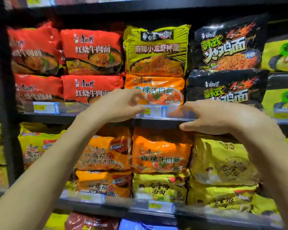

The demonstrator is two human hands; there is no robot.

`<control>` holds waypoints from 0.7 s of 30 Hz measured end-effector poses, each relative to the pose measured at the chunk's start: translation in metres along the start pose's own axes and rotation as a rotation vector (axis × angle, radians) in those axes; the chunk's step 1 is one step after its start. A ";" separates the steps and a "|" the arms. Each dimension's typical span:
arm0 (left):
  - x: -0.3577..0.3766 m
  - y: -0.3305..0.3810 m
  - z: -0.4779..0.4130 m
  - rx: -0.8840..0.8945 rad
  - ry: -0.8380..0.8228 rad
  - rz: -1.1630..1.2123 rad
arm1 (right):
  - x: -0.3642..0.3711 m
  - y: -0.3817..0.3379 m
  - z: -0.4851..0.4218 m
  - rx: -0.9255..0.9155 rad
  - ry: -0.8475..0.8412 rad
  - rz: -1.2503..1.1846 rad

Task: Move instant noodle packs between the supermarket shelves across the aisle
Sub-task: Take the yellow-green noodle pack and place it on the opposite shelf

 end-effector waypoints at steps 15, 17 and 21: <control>-0.091 -0.044 -0.054 0.010 0.325 0.031 | -0.132 0.017 -0.049 0.271 0.368 -0.052; -0.089 -0.046 -0.062 0.026 0.375 0.097 | -0.138 0.021 -0.053 0.267 0.450 -0.126; -0.088 -0.046 -0.073 0.051 0.431 0.264 | -0.140 0.025 -0.058 0.264 0.516 -0.231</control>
Point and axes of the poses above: each hand's wrist, its own z-axis away from the middle knuckle, its own x-axis out of the palm, y = z × x, the point moved 10 cm from there along -z, towards the middle knuckle, and after that the axes turned 8 degrees about -y, right-handed, at the moved point
